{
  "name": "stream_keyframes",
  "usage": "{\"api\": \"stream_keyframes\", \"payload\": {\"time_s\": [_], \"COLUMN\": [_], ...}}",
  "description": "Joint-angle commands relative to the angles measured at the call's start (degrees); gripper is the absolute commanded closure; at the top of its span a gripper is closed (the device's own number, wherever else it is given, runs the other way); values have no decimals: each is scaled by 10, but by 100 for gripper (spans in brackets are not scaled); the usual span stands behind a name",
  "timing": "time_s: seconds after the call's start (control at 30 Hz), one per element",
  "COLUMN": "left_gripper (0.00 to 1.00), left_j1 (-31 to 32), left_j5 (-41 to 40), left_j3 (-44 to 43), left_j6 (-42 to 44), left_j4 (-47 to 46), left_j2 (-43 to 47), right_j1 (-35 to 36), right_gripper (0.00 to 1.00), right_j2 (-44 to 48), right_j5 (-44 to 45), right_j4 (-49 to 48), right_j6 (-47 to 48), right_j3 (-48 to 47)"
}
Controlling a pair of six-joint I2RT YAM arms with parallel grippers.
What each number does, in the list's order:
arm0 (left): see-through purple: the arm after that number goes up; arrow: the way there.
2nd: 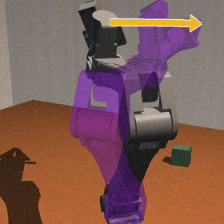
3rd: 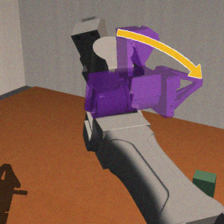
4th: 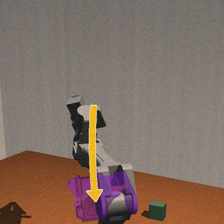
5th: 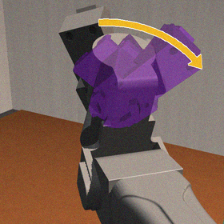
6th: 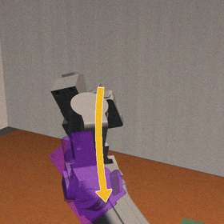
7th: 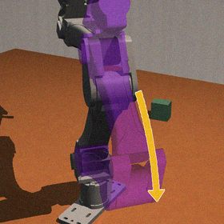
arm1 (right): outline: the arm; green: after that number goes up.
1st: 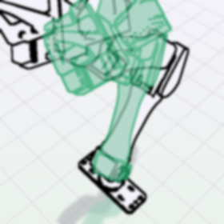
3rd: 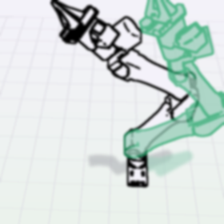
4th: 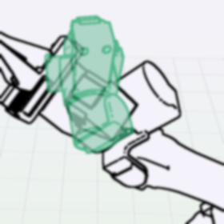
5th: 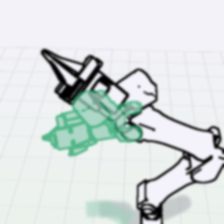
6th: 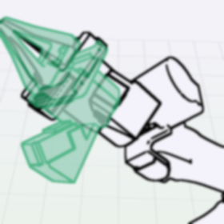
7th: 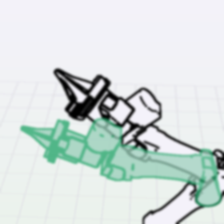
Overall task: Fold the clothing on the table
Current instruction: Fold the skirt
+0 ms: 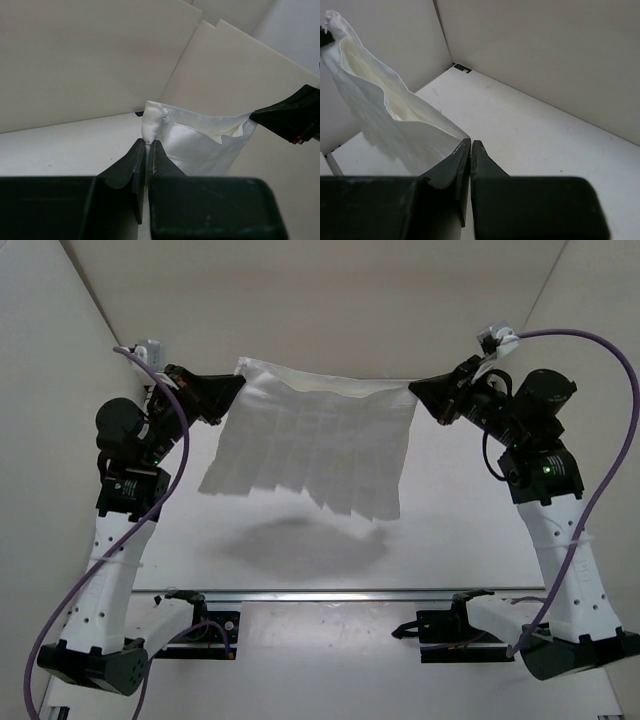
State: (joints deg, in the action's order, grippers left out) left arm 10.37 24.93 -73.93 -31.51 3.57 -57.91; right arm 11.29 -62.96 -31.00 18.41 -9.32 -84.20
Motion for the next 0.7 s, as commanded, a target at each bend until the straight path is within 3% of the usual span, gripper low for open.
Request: {"api": "stream_keyframes", "payload": {"time_s": [0.0, 0.13, 0.3, 0.47, 0.6, 0.67], "left_gripper": [100, 100, 100, 100, 100, 100], "left_j1": [-9, -18, -38, -40, -29, -23], "left_j5": [6, 13, 42, 46, 37, 31], "left_j3": [33, 23, -56, -139, -89, -8], "left_j6": [-9, 0, 11, 20, 25, 22], "left_j4": [-1, -20, -19, 12, -10, -29], "left_j2": [-49, -124, -234, -269, -238, -208], "right_j1": [-21, -12, -5, -1, -6, -5], "right_gripper": [100, 100, 100, 99, 100, 100], "right_j2": [-76, -173, -270, -326, -315, -302], "right_j5": [-49, -59, -50, -36, -41, -36], "right_j4": [-7, -12, 26, 93, 79, 61], "right_j6": [1, 17, 39, 63, 69, 70], "right_j3": [-24, -81, -204, -340, -283, -217]}}
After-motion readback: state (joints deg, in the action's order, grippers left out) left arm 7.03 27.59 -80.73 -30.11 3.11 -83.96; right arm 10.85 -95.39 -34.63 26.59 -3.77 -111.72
